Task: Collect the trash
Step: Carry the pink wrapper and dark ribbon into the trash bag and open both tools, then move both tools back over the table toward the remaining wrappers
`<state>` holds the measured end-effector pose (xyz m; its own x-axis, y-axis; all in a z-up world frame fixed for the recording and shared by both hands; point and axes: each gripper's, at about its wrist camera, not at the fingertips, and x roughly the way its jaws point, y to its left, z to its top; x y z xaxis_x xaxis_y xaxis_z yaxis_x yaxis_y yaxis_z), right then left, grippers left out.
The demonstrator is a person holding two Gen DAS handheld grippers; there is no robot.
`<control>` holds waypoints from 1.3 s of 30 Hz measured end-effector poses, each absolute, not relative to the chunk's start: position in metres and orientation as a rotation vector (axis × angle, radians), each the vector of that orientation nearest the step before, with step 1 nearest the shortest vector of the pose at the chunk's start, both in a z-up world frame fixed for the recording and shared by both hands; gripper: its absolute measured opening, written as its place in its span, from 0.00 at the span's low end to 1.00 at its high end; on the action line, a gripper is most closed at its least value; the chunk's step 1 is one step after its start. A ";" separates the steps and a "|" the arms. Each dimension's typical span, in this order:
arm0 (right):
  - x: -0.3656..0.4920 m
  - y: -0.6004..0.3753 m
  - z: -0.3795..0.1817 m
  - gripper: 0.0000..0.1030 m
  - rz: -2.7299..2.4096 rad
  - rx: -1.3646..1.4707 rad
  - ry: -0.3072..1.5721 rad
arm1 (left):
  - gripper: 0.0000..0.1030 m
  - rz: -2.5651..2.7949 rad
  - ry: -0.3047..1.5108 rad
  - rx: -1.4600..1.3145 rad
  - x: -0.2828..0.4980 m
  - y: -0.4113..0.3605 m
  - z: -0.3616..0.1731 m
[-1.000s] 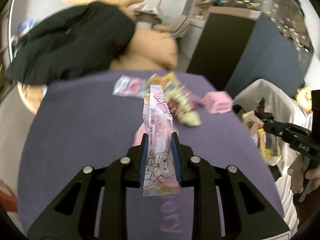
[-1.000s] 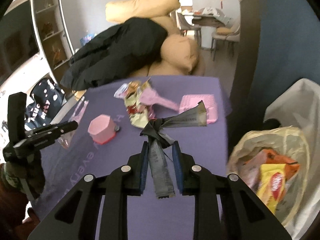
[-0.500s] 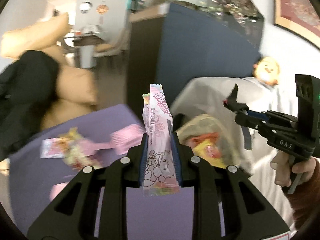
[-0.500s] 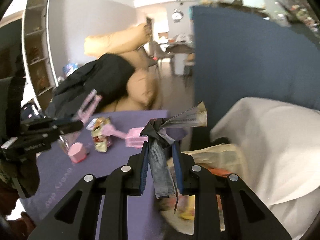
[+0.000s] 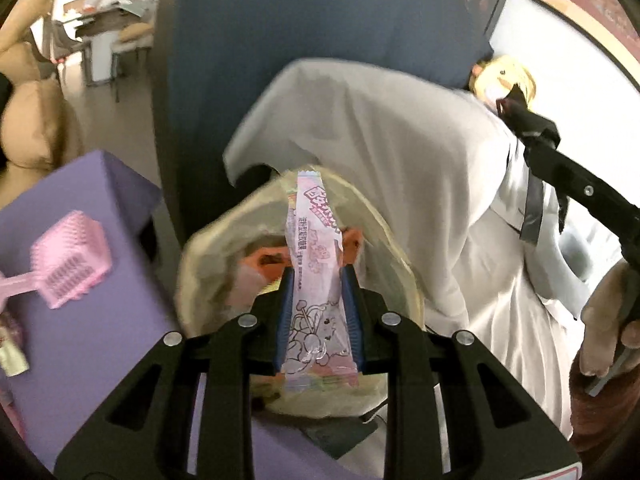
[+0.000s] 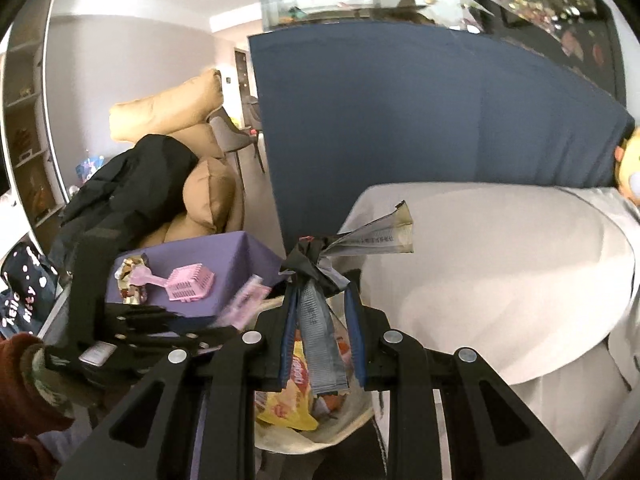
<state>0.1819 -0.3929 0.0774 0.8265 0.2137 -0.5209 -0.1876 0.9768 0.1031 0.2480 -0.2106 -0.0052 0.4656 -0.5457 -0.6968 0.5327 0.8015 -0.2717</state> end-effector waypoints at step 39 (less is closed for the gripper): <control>0.280 -0.335 -0.092 0.26 0.278 0.180 1.024 | 0.55 -0.305 0.810 -0.245 0.182 -0.002 -0.016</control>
